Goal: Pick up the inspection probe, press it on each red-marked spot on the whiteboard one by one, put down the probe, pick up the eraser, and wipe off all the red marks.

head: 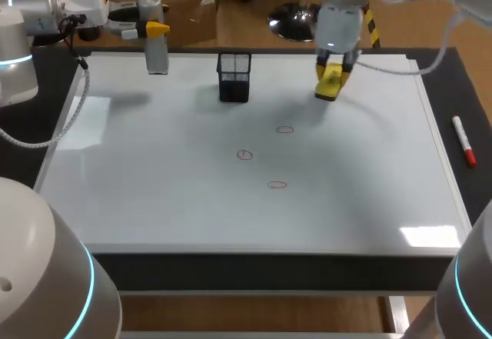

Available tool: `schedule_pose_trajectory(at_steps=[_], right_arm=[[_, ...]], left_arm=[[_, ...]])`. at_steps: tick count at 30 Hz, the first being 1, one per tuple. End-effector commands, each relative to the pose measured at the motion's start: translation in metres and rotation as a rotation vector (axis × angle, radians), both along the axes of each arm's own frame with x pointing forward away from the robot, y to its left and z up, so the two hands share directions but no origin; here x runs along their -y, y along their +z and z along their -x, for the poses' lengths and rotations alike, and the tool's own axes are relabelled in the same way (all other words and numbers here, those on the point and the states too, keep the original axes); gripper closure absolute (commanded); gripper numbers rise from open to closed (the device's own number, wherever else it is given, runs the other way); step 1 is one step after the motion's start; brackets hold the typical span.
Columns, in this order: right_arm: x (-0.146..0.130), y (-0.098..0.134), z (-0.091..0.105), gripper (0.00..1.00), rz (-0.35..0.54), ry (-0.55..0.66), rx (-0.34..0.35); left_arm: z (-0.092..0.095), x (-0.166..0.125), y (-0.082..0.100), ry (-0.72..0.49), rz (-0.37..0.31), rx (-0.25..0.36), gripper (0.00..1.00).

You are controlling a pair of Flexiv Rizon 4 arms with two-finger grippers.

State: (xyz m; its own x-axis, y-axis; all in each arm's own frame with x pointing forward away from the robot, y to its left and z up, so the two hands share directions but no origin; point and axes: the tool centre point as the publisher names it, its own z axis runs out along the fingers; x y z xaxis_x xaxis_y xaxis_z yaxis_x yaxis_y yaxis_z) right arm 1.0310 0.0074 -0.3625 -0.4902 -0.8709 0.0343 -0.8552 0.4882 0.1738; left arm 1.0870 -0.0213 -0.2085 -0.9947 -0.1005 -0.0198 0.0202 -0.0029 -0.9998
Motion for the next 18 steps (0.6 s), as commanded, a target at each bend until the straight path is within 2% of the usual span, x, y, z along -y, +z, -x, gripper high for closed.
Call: schedule_pose_trajectory(at_steps=[1,6,13,18], right_arm=[[0.043,0.016,0.042,1.0,-0.002,-0.059,0.087],[0.074,0.017,0.067,1.0,-0.013,-0.153,0.09],[0.099,0.016,0.1,1.0,-0.004,-0.248,0.079],[0.116,0.012,0.114,1.0,-0.007,-0.285,0.078]], left_arm=[[0.002,0.0,0.002,0.004,-0.003,0.0,1.0],[0.002,0.0,0.002,0.004,-0.003,0.0,1.0],[0.002,0.0,0.002,0.004,-0.003,0.0,1.0],[0.002,0.0,0.002,0.004,-0.003,0.0,1.0]])
